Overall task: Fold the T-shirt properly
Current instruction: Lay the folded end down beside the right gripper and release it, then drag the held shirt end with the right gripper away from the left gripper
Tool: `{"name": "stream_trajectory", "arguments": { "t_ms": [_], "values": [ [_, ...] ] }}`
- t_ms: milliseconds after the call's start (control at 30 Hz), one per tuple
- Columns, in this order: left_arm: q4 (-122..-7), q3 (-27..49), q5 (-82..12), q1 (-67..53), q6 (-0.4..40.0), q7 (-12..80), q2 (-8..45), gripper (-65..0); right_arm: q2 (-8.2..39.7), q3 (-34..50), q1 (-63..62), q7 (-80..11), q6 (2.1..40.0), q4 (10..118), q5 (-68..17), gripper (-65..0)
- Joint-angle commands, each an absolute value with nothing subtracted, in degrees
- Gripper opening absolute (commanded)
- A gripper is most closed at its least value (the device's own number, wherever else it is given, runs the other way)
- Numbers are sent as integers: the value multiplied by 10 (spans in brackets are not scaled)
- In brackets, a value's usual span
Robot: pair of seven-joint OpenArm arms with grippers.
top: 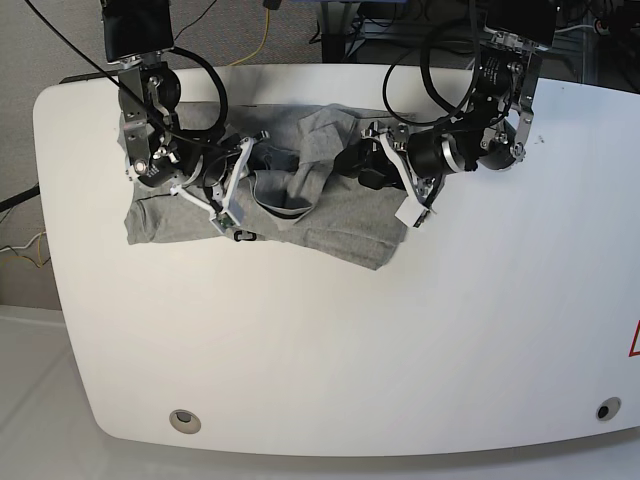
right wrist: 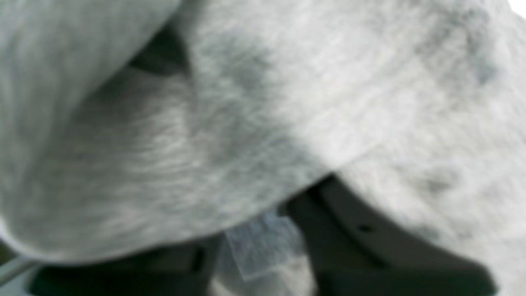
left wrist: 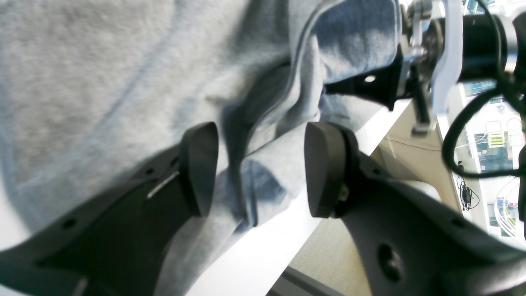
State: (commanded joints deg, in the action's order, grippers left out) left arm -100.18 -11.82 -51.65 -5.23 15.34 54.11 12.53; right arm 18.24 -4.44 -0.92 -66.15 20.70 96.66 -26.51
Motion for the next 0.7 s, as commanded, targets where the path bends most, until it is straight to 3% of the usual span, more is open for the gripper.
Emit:
{"name": "stream_trajectory", "arguments": {
  "t_ms": [267,700],
  "values": [
    [-1001,-119,-516,-52,153,541,125,-336,199,-20,-10,-676,204,1048,-267,-416],
    [-1001,-123,-458,-60,160,540,123,-336,196,14,-39,-751,204,1072,-267,-412]
  ]
}}
